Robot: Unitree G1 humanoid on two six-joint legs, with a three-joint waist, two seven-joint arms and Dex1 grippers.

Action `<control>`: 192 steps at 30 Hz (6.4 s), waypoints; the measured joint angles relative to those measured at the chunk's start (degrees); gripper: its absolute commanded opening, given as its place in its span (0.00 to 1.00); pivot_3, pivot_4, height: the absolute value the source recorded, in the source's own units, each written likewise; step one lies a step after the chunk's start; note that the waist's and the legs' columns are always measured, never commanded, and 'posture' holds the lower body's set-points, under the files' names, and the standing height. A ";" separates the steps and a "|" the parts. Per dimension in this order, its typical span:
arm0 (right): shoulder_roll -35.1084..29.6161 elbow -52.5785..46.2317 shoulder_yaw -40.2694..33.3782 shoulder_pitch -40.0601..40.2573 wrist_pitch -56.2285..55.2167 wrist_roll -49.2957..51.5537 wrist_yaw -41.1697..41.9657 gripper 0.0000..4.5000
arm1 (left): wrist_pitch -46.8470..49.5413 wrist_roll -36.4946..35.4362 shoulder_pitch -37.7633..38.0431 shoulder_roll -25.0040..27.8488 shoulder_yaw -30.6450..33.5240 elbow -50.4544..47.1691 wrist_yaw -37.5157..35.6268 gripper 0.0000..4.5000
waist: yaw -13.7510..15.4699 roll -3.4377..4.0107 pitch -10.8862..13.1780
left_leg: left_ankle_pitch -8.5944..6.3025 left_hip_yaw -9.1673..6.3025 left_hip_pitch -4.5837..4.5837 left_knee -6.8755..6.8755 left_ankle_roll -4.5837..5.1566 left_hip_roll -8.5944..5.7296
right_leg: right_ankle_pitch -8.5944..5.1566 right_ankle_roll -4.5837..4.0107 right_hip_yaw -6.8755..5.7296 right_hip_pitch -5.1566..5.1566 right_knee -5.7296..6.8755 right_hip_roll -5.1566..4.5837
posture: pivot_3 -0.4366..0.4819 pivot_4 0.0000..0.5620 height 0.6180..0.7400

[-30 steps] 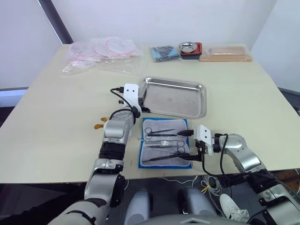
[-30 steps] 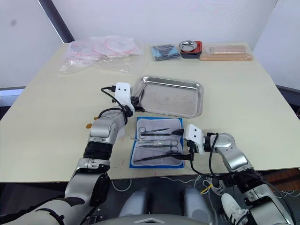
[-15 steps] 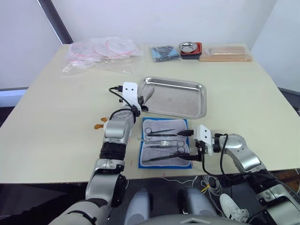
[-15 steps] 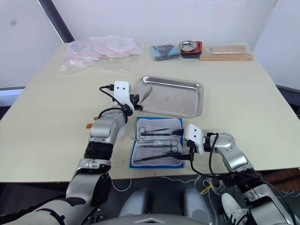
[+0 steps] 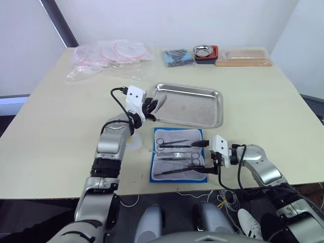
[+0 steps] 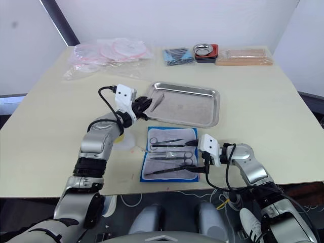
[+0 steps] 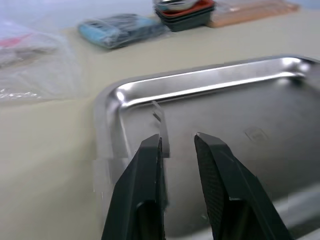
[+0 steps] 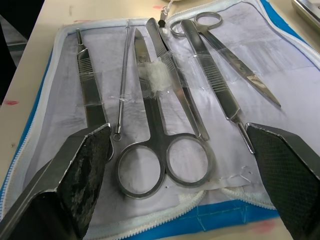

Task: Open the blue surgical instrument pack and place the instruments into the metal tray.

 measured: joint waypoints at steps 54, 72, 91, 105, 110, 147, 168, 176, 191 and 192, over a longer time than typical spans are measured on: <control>-1.74 6.07 -1.01 -1.74 -9.44 1.11 6.58 1.00 | -16.48 -20.15 1.74 34.25 -8.49 -0.74 -56.81 0.98 | 2.08 0.00 0.16 | 0.12 0.25 -0.77 -0.75 0.23 0.39 | 0.11 -0.15 -2.69 -0.50 -1.04 -1.54 | 0.48 0.27 1.00; -1.26 6.24 -1.33 -0.89 -9.54 1.21 4.63 1.00 | -25.91 -1.76 -8.33 13.64 -15.68 16.21 -51.18 0.61 | 1.98 -0.25 -0.15 | 0.13 0.04 -0.77 -0.27 0.24 0.18 | 0.15 -0.17 -2.46 -0.26 -0.74 -1.14 | 0.48 0.27 1.00; -1.30 6.24 -1.41 -0.50 -9.52 1.22 2.74 1.00 | -36.23 7.02 -12.06 7.38 -17.04 31.25 -48.75 0.61 | 1.94 -0.13 -0.57 | 0.13 0.01 -0.72 0.17 0.24 0.18 | 0.14 -0.18 -2.39 -0.27 -0.19 -1.09 | 0.48 0.27 1.00; -1.26 6.23 -1.40 -0.06 -9.50 1.22 2.25 1.00 | -36.25 8.59 -12.84 6.49 -17.07 33.04 -49.56 0.01 | 1.93 -0.05 -0.92 | 0.13 0.02 -0.71 0.19 0.24 0.16 | 0.14 -0.18 -2.37 -0.26 -0.17 -1.08 | 0.48 0.27 1.00; -1.25 6.23 -1.40 -0.04 -9.50 1.22 2.13 1.00 | -33.12 8.77 -13.44 6.50 -17.15 31.94 -50.44 0.01 | 1.93 -0.05 -0.93 | 0.13 0.01 -0.71 0.19 0.24 0.16 | 0.14 -0.18 -2.37 -0.26 -0.17 -1.08 | 0.48 0.27 1.00; -0.73 6.23 -1.40 0.05 -9.47 1.22 1.75 1.00 | -27.55 7.65 -9.85 7.02 -15.19 27.13 -49.23 0.56 | 1.76 0.02 -0.93 | 0.13 0.01 -0.69 0.19 0.24 0.22 | 0.13 -0.19 -2.30 -0.27 -0.15 -0.96 | 0.48 0.27 1.00; -0.74 6.42 -1.39 0.18 -9.00 1.20 1.28 1.00 | -30.78 9.48 -11.39 5.29 -15.99 30.75 -48.87 0.01 | 1.75 0.30 -1.26 | 0.13 0.03 -0.63 0.20 0.25 0.21 | 0.14 -0.19 -2.19 -0.25 -0.10 -0.91 | 0.48 0.27 1.00; -0.63 6.40 -1.39 0.18 -9.00 1.21 1.32 1.00 | -24.67 11.07 -13.77 6.37 -18.13 27.23 -51.40 0.01 | 1.70 0.30 -1.25 | 0.13 0.03 -0.66 0.20 0.25 0.20 | 0.13 -0.19 -2.14 -0.26 -0.11 -0.87 | 0.48 0.27 1.00; -0.29 6.41 -1.40 0.18 -9.00 1.21 1.19 1.00 | -6.86 12.44 -14.88 10.51 -20.86 14.19 -53.19 0.01 | 1.55 0.33 -1.20 | 0.13 0.04 -0.66 0.19 0.25 0.22 | 0.13 -0.20 -1.81 -0.28 -0.11 -0.65 | 0.48 0.27 1.00; -0.29 6.41 -1.40 0.18 -9.00 1.21 1.18 1.00 | -6.71 12.46 -15.01 10.55 -20.96 14.06 -53.21 0.01 | 1.55 0.33 -1.20 | 0.13 0.04 -0.66 0.20 0.25 0.22 | 0.13 -0.20 -1.80 -0.28 -0.11 -0.65 | 0.48 0.27 1.00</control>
